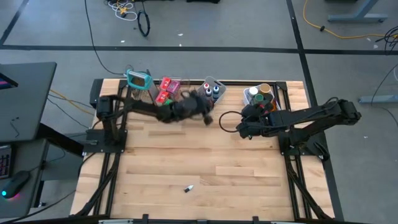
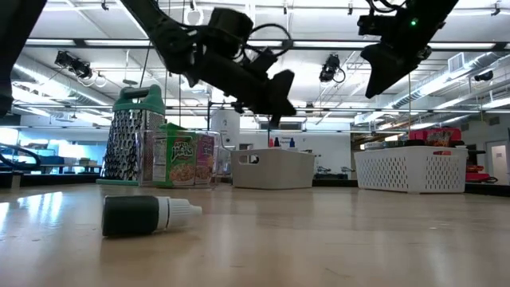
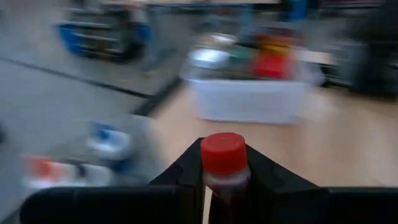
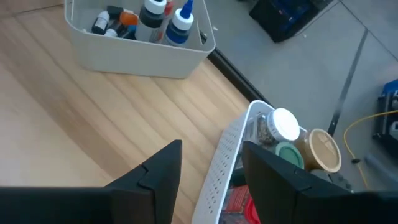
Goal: Pick & Place Kitchen Items
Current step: Put the medium red food coloring bottle into the gray bin, then put the small green food coloring bottle into the gray bin
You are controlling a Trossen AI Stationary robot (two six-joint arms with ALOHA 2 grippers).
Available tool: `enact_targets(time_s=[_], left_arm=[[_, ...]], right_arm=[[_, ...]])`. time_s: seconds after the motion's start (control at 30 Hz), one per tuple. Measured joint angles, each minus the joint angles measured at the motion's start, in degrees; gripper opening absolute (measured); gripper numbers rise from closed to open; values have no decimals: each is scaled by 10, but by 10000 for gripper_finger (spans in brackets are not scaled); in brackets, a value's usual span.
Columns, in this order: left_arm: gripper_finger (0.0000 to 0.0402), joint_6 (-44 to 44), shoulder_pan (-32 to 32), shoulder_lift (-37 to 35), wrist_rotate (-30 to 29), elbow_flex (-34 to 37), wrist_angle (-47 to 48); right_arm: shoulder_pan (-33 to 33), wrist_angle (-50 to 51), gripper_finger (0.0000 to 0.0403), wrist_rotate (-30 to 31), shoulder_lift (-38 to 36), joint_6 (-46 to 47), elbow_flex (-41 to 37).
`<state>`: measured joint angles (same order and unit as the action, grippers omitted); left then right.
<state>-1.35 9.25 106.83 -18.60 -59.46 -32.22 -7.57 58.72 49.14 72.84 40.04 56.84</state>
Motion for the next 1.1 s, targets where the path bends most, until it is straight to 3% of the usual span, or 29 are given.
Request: enact_targets(time_s=[0.1,0.37,0.6,0.83,1.1], left_arm=[[68,14,47,0,-18,-9,3],[91,-68,118,11,-11,-8,82],[85,-62,124,41,49,-5,87],[92,-22,117,39,45,-5,56],[111,-54,118,38,46,-6,58]], right_arm=[[0,1,178,0,0,-7,0],[0,-4,178,-4,0,-15,0],[0,-11,178,-5,0,-15,0],[0,-15,178,-3,0,-16,0],[0,-20,178,-8,0,-16,0]])
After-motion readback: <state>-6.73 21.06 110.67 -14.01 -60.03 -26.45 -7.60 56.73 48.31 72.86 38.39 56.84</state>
